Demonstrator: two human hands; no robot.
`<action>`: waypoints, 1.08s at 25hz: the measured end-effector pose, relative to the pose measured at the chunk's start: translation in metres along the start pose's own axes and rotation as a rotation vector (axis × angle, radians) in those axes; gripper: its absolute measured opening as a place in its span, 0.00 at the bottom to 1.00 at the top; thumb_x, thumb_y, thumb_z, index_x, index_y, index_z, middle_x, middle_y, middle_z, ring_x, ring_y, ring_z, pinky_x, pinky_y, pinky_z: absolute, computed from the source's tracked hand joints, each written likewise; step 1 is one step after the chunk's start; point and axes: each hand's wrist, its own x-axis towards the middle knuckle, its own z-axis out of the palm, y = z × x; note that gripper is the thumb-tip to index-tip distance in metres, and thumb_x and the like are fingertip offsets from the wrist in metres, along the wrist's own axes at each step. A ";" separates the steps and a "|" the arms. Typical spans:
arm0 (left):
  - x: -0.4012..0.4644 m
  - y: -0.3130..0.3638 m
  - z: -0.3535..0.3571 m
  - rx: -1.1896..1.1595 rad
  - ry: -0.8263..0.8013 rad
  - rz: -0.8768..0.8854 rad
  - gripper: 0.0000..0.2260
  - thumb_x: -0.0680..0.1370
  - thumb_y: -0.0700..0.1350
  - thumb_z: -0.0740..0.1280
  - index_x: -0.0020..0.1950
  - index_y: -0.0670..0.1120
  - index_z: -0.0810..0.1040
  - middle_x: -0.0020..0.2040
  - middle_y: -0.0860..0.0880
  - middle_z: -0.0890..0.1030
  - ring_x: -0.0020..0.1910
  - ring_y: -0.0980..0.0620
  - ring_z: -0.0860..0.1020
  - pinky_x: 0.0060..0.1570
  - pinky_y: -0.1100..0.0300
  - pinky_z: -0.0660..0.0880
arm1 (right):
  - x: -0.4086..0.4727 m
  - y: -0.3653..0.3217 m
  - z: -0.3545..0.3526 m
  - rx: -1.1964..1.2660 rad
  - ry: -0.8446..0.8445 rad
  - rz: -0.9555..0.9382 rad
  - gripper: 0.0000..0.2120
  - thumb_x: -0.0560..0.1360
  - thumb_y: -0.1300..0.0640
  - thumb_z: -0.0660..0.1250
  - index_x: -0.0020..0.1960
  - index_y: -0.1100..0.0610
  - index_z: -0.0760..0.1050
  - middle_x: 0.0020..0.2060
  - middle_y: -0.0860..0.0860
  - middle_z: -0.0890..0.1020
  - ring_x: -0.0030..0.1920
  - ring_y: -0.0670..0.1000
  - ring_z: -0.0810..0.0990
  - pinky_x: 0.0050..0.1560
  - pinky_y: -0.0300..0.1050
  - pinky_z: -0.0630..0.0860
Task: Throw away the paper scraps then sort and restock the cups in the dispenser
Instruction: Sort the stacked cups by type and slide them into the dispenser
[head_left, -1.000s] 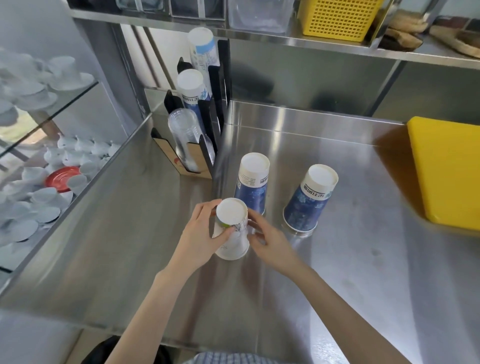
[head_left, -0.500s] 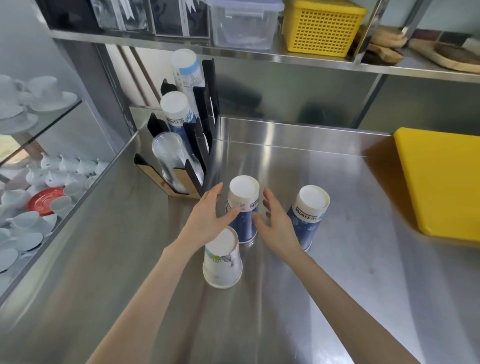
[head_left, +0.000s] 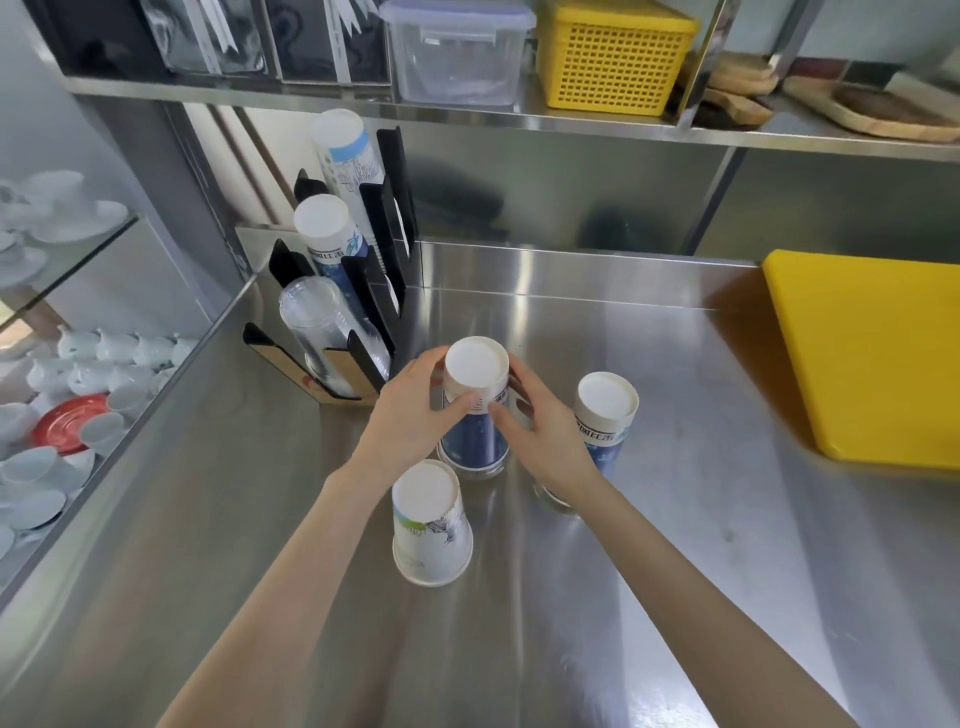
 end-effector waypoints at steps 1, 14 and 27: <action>0.000 0.002 -0.001 -0.004 0.014 0.010 0.23 0.71 0.46 0.69 0.64 0.45 0.68 0.63 0.45 0.76 0.61 0.47 0.74 0.62 0.52 0.72 | 0.001 -0.003 -0.002 -0.007 0.006 -0.012 0.25 0.75 0.59 0.63 0.70 0.51 0.60 0.66 0.50 0.73 0.66 0.50 0.71 0.64 0.40 0.66; -0.008 0.019 -0.011 -0.086 0.071 0.006 0.27 0.70 0.47 0.70 0.66 0.48 0.65 0.66 0.47 0.73 0.64 0.48 0.71 0.63 0.52 0.70 | 0.000 -0.022 -0.009 -0.031 0.040 -0.094 0.26 0.71 0.56 0.69 0.67 0.51 0.64 0.65 0.50 0.75 0.64 0.50 0.73 0.64 0.43 0.68; -0.004 0.031 -0.023 -0.084 0.204 0.004 0.26 0.71 0.50 0.69 0.66 0.48 0.66 0.65 0.47 0.74 0.61 0.50 0.73 0.57 0.58 0.71 | -0.002 0.027 0.023 -0.057 -0.090 0.121 0.48 0.61 0.47 0.76 0.72 0.51 0.51 0.70 0.51 0.67 0.68 0.52 0.68 0.67 0.52 0.70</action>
